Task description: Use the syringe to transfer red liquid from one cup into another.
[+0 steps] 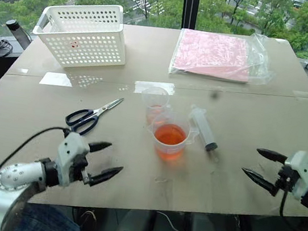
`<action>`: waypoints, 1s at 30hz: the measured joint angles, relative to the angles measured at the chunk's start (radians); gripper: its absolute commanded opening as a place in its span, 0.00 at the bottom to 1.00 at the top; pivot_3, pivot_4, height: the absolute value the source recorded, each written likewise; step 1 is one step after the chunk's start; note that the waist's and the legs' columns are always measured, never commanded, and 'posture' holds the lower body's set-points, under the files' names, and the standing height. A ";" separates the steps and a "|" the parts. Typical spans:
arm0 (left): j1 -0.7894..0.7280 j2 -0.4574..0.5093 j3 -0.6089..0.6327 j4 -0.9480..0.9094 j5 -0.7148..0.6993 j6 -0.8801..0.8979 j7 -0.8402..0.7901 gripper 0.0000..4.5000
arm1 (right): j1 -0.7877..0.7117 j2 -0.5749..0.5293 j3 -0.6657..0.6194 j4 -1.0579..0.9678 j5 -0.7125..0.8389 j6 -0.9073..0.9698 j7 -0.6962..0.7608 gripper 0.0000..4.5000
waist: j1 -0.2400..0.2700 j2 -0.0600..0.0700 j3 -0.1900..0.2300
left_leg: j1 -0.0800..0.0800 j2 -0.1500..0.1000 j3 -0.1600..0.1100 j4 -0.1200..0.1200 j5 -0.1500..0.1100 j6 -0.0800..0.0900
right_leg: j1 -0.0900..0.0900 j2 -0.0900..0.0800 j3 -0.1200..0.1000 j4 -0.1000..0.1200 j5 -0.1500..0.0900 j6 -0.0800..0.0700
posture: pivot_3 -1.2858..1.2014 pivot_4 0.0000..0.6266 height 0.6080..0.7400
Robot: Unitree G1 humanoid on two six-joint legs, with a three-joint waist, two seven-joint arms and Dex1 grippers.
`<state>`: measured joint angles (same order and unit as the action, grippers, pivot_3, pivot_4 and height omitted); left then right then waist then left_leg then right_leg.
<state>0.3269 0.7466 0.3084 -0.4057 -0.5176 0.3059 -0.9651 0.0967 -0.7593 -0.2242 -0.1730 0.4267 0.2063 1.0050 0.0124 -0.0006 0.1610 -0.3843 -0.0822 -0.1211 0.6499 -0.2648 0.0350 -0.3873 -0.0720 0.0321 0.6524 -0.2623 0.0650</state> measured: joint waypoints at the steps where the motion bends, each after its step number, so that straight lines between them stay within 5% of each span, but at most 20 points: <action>1: -0.025 0.024 0.022 -0.020 -0.032 0.034 0.004 1.00 | -0.035 0.002 0.024 -0.027 -0.009 0.028 -0.029 0.97 | 0.000 0.000 0.000 | 0.000 0.000 0.000 0.000 0.000 0.000 | 0.000 0.000 0.000 0.000 0.000 0.000 | 0.52 0.24 1.00; 6: -0.255 0.208 0.153 -0.094 -0.298 0.290 0.047 1.00 | -0.384 0.110 0.189 -0.158 -0.032 0.413 -0.283 0.97 | -0.008 -0.003 0.002 | -0.005 -0.001 0.002 0.001 0.003 -0.005 | -0.008 0.001 0.000 0.004 0.000 0.000 | 0.52 0.24 1.00; 14: -0.384 0.455 0.172 -0.087 -0.391 0.467 -0.072 1.00 | -0.902 0.319 0.277 0.021 0.020 1.176 -0.496 0.97 | -0.030 -0.005 0.004 | -0.020 -0.001 0.004 -0.001 0.005 -0.008 | -0.027 0.001 0.000 0.008 0.000 -0.001 | 0.52 0.24 1.00; 21: -0.410 0.492 0.170 -0.039 -0.394 0.523 -0.153 1.00 | -1.087 0.366 0.334 0.189 0.041 1.392 -0.535 0.97 | -0.034 -0.005 0.004 | -0.027 -0.001 0.004 0.000 0.005 -0.008 | -0.033 0.000 -0.001 0.008 0.000 -0.001 | 0.52 0.24 1.00; 30: -0.475 0.505 0.163 -0.033 -0.429 0.542 -0.234 1.00 | -1.164 0.373 0.500 0.363 0.082 1.402 -0.596 0.97 | -0.062 -0.005 0.004 | -0.030 -0.001 0.005 0.001 0.006 -0.009 | -0.037 0.000 0.000 0.011 0.000 -0.001 | 0.52 0.24 1.00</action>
<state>-0.1486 1.2515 0.4709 -0.4388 -0.9463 0.8474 -1.1995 -1.0674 -0.3867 0.2758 0.1904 0.5087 1.6084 0.4092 -0.0496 -0.0055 0.1647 -0.4139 -0.0834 -0.1156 0.6513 -0.2588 0.0262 -0.4245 -0.0716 0.0319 0.6633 -0.2621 0.0640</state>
